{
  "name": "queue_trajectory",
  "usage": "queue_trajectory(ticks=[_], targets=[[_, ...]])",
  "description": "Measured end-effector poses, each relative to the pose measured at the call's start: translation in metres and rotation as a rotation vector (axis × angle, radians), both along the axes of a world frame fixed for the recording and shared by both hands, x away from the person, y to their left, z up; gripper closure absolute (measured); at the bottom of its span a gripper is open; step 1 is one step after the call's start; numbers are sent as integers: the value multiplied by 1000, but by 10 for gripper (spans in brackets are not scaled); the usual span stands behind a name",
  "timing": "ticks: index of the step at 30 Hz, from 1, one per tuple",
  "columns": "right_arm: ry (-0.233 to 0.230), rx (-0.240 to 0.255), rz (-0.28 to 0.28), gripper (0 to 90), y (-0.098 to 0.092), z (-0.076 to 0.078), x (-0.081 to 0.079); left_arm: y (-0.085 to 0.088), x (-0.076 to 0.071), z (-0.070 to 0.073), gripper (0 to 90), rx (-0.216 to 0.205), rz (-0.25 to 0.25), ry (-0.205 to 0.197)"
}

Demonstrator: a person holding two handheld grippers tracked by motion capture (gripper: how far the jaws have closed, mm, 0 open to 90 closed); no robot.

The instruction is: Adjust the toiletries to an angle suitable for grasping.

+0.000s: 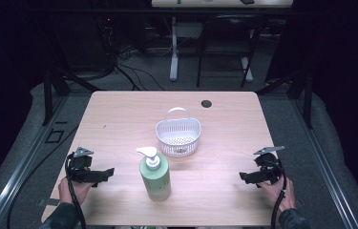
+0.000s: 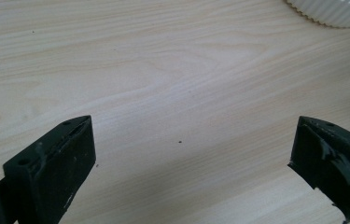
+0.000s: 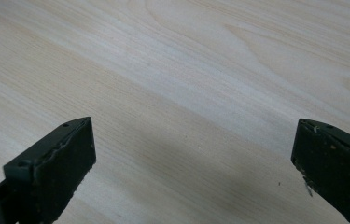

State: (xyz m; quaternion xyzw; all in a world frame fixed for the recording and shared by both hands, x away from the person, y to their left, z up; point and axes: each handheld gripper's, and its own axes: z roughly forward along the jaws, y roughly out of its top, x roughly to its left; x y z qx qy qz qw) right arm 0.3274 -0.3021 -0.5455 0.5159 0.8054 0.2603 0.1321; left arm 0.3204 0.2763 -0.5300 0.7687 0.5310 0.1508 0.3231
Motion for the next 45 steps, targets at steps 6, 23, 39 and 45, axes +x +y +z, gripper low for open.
queue_trajectory(ticks=[6, 23, 39, 45], targets=[[9, 19, 8, 0, -1, 2, 1, -4, -7, 6, 0, -13, 8, 3], [33, -16, 50, 0, 10, 9, -3, -31, -27, 19, 0, -33, -50, -13], [47, -17, 38, 0, 7, 12, -9, -65, -54, 31, 0, -53, -198, -52], [59, -15, 35, 0, 5, 10, -9, -75, -62, 35, 0, -57, -228, -77]])
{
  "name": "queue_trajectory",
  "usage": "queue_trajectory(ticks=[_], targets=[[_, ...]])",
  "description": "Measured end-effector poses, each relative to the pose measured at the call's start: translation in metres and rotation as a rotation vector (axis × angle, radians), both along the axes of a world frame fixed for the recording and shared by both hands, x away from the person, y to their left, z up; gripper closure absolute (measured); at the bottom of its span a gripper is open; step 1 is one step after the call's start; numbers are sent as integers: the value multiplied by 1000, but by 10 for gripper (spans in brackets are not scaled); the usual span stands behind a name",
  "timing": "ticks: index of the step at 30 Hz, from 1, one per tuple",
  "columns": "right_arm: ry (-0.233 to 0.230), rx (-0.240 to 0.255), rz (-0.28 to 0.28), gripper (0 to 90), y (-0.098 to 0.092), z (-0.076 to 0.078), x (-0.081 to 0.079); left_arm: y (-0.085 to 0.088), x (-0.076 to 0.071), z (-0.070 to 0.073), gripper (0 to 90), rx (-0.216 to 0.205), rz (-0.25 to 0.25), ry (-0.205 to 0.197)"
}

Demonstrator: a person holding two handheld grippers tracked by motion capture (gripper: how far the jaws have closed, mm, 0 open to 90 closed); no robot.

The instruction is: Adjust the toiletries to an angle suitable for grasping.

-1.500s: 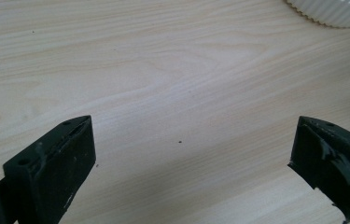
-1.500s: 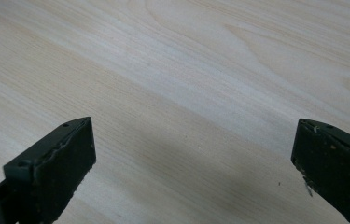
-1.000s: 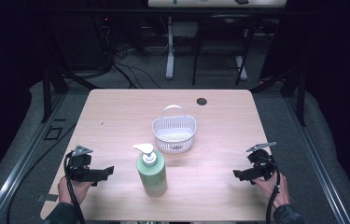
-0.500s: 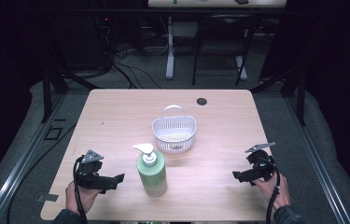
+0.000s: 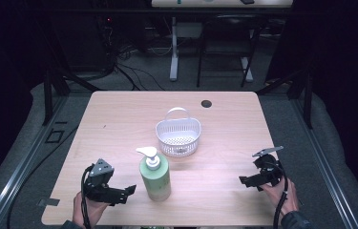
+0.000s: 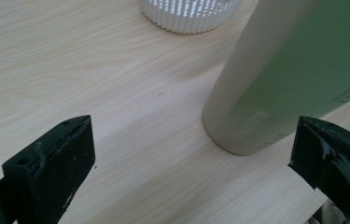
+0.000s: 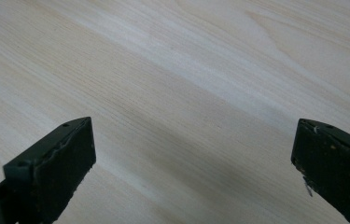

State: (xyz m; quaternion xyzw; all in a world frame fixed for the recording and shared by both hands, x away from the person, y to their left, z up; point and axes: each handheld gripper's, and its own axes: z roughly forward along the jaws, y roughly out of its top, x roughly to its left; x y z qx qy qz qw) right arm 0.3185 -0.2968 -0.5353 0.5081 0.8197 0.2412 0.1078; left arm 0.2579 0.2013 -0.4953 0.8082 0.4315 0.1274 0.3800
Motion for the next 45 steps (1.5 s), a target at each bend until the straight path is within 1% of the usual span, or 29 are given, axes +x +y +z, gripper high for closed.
queue_trajectory(ticks=[2, 3, 4, 5, 7, 8, 9, 11, 13, 14, 17, 19, 20, 22, 25, 28, 33, 34, 36, 39, 40, 43, 45], targets=[[6, -2, -4, 0, -1, -2, 1, -3, -3, 1, 0, -6, -9, -5], [9, -2, -4, 0, -1, -2, 1, -7, -6, 2, 0, -26, -25, -7], [10, -3, -4, 0, -1, -2, 1, -7, -6, 2, 0, -26, -25, -7], [15, 0, -6, 0, 0, -3, 1, -13, -9, 3, 0, -25, -37, -11], [17, 0, -2, 0, 0, -4, 2, -19, -11, 4, 0, -25, -58, -16], [18, -1, -2, 0, 0, -4, 2, -19, -11, 4, 0, -25, -58, -16], [19, -1, -3, 0, 1, -4, 2, -23, -13, 5, 0, -27, -74, -23], [20, -1, -4, 0, 1, -4, 2, -26, -14, 5, 0, -36, -80, -25], [24, 2, -8, 0, 1, -5, 3, -29, -14, 5, 0, -36, -85, -36], [27, 1, -10, 0, 0, -5, 3, -31, -15, 5, 0, -45, -86, -44], [33, -4, -5, 0, 1, -7, 4, -37, -15, 6, 0, -44, -100, -63], [36, -3, -5, 0, 1, -7, 4, -39, -15, 5, 0, -46, -100, -60], [36, -9, -3, 0, 1, -7, 4, -42, -14, 5, 0, -44, -106, -65], [37, -7, -3, 0, 1, -7, 5, -45, -13, 5, 0, -39, -100, -77], [38, -7, -2, 0, 1, -8, 5, -47, -12, 4, 0, -42, -98, -76], [40, -4, -6, 0, 0, -8, 6, -51, -10, 2, 0, -29, -102, -73], [50, -5, -3, 0, 1, -9, 6, -55, -8, 0, 2, -26, -96, -79], [47, -4, 1, 0, 1, -10, 7, -56, -6, 0, 11, -23, -98, -82], [50, -6, 0, 0, 1, -10, 7, -57, -6, 1, 30, -31, -97, -94], [50, -6, 0, 0, 2, -10, 7, -61, -5, 0, 72, -48, -98, -98], [50, -6, 0, 0, 1, -10, 7, -62, -4, 1, 85, -38, -108, -102], [47, -8, 4, 0, 1, -10, 7, -66, -5, 0, 149, -38, -118, -109], [48, -8, 2, 0, 1, -9, 6, -67, -5, 0, 147, -35, -116, -116]])
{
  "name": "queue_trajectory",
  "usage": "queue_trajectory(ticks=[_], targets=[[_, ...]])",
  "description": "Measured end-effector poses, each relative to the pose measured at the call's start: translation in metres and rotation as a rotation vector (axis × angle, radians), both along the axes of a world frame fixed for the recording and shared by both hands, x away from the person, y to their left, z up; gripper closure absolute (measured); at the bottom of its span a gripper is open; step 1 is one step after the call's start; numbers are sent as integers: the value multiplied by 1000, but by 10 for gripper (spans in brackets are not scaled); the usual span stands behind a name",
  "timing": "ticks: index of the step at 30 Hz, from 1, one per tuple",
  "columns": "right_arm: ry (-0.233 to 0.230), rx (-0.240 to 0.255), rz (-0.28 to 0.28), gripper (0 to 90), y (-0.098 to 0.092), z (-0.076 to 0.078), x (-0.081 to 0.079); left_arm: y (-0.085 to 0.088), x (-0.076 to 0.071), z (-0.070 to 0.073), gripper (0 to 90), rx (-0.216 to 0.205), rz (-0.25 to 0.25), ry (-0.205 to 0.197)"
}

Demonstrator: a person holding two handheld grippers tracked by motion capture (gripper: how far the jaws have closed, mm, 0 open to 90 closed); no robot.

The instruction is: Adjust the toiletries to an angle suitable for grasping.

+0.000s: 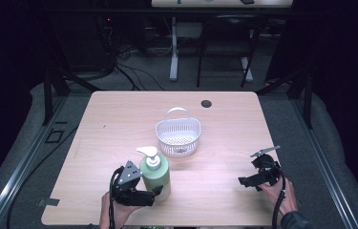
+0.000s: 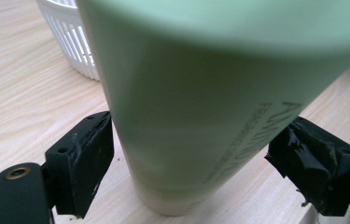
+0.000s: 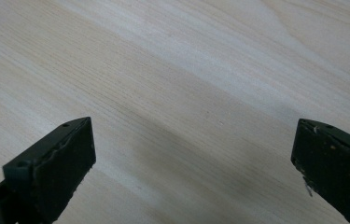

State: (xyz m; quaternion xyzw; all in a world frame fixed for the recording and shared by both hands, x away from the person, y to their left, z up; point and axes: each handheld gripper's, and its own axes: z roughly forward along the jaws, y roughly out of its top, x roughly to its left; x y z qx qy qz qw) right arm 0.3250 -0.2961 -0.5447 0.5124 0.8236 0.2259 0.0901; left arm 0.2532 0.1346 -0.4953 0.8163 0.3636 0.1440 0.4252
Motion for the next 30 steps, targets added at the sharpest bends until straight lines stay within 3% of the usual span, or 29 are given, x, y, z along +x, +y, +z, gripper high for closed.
queue_trajectory(ticks=[15, 24, 30], targets=[[3, -4, 4, 0, 1, 0, 0, 14, 14, 0, 165, 10, -41, -24], [3, -6, 8, 0, 2, 0, 1, 26, 26, -1, 237, -35, -58, -18], [4, -4, 5, 0, 1, 0, 1, 21, 25, 0, 163, -32, -27, -40]])
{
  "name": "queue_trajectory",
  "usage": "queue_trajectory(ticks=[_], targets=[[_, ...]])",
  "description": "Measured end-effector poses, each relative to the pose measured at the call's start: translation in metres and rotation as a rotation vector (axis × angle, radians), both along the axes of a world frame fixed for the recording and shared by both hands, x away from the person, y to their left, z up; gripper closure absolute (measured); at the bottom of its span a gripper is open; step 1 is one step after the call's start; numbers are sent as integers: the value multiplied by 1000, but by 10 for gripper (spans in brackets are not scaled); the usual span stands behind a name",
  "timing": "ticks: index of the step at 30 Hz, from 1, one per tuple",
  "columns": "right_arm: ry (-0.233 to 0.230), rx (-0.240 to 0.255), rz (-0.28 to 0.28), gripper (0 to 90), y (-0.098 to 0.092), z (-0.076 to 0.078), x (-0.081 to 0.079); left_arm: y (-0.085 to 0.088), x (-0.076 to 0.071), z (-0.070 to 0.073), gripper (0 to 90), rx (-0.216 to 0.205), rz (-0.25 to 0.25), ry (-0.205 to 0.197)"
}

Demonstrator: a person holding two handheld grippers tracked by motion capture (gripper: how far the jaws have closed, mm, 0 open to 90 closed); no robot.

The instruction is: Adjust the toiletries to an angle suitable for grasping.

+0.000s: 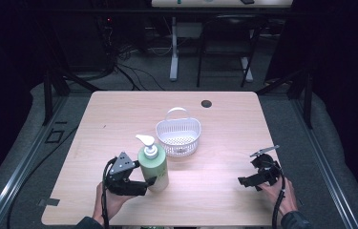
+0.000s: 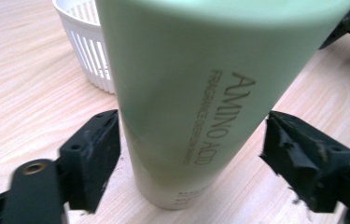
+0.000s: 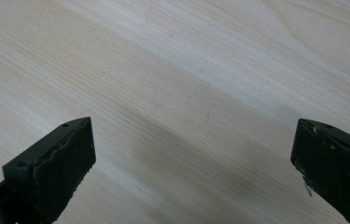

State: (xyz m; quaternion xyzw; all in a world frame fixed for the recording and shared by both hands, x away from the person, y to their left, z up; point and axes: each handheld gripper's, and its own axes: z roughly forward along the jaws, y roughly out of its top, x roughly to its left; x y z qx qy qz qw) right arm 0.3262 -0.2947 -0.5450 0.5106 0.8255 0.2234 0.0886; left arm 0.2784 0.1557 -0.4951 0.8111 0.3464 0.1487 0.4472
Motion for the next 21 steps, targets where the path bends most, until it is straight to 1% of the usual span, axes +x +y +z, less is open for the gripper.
queue_trajectory(ticks=[4, 6, 10, 14, 17, 18, 21], targets=[[1, 1, -3, 0, 0, 0, 0, -4, -3, 6, 108, -30, 33, -34], [1, 0, -3, 0, 0, 0, 0, -6, -3, 8, 69, -35, 48, -48], [3, -2, -4, 0, 0, 0, 0, -11, 1, 9, 26, -41, 82, -55], [4, -5, -6, 0, -1, 0, 1, -15, 4, 10, 25, -53, 95, -59], [5, 2, -9, 0, -1, 0, 1, -19, 5, 11, 25, -64, 102, -68], [6, 2, -9, 0, -1, -1, 1, -22, 6, 10, 26, -71, 107, -71], [6, 2, -12, 0, -1, 0, 0, -26, 8, 8, 41, -73, 108, -72]])
